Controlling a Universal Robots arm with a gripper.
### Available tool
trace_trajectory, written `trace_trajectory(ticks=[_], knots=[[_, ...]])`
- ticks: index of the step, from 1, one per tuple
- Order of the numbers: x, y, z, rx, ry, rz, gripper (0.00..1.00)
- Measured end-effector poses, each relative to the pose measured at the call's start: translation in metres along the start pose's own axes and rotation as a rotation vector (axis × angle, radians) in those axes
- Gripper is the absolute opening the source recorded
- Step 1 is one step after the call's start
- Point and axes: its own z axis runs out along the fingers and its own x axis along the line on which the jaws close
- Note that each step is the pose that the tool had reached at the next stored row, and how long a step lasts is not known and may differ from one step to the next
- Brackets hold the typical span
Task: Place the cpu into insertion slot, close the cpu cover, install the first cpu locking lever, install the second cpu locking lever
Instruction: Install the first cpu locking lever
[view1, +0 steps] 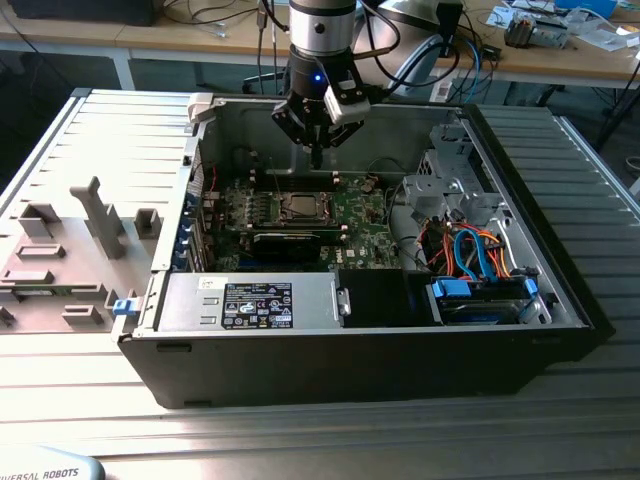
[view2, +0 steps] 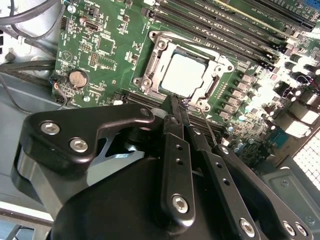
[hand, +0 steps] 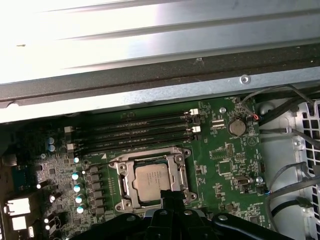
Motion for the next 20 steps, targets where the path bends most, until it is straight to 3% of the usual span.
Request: trace_trajectory(ticks=[20], knots=[[0.0000,0.0000,0.0000,-0.0014,-0.0002,-0.035,0.11]])
